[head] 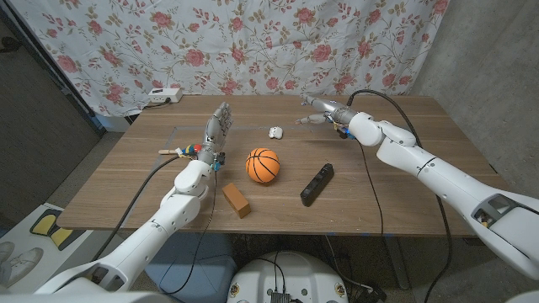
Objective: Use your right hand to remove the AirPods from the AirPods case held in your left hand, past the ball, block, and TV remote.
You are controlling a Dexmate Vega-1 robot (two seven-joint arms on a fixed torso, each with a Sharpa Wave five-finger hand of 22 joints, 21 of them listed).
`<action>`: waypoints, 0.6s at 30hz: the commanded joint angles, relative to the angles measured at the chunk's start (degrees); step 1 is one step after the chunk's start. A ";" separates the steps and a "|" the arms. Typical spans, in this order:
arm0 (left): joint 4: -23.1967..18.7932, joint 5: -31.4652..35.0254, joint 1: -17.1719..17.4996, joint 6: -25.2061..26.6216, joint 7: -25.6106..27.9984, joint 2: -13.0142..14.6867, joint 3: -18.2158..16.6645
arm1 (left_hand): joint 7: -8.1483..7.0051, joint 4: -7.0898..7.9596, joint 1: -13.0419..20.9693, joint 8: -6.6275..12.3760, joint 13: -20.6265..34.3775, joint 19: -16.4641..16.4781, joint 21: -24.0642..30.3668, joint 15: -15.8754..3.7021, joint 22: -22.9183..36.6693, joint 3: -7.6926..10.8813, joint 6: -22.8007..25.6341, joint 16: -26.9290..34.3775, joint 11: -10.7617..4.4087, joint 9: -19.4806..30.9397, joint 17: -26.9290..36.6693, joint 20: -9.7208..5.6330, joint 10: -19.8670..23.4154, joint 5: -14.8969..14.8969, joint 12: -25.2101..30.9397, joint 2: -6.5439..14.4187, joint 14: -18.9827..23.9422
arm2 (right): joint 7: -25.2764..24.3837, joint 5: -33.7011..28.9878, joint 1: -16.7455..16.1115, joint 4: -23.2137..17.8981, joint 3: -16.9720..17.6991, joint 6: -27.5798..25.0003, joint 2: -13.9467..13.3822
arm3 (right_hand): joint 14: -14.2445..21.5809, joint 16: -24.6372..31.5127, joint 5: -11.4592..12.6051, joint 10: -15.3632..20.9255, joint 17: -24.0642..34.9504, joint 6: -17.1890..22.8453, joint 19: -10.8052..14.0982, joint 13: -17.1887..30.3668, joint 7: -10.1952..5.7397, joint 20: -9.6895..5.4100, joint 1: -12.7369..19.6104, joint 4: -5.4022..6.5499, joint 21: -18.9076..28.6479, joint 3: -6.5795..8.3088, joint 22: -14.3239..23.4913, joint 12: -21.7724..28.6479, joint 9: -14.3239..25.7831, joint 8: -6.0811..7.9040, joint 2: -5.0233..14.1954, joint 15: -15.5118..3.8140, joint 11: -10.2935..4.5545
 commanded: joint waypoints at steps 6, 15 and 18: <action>-0.08 -0.36 1.25 -0.34 0.29 -0.33 0.11 | -0.28 -0.06 0.72 -0.31 0.27 0.72 0.15 -0.04 0.31 -0.18 0.08 0.28 -0.16 0.13 0.31 0.07 0.38 0.01 0.07 0.01 0.16 | 1.67 -1.98 1.94 2.07 -1.55 -0.68 2.20 | -0.48 0.37 0.14 0.42 0.26 -4.28 0.37 0.44 -0.32 -0.17 0.76 -0.01 0.35 0.39 0.14 0.30 0.30 0.53 -0.24 -0.10 0.36; -0.24 -0.43 1.51 -0.59 0.31 -0.37 0.06 | -0.32 -0.04 0.75 -0.41 0.27 0.72 0.14 -0.07 0.31 -0.19 -0.21 0.25 -0.23 0.12 0.31 0.09 0.25 0.03 -0.02 0.06 0.10 | 2.64 -1.91 3.10 3.55 -2.14 0.02 3.11 | -0.56 0.48 -0.01 0.56 0.43 -4.68 0.31 0.67 -0.10 0.16 -0.34 0.73 0.31 -0.12 0.15 0.41 0.31 0.59 -0.88 0.40 1.22; -0.22 -0.51 1.71 -0.88 0.35 -0.57 0.05 | -0.32 -0.03 0.76 -0.40 0.27 0.72 0.14 -0.09 0.31 -0.19 -0.18 0.25 -0.03 0.11 0.31 0.09 0.29 0.03 -0.01 0.09 0.09 | 3.29 -1.69 3.56 4.18 -2.37 0.45 3.42 | -0.52 0.56 -0.05 1.07 0.50 -4.73 0.31 0.78 -0.10 0.18 -0.90 1.06 0.31 -0.33 0.16 0.63 0.31 0.66 -1.08 0.46 0.99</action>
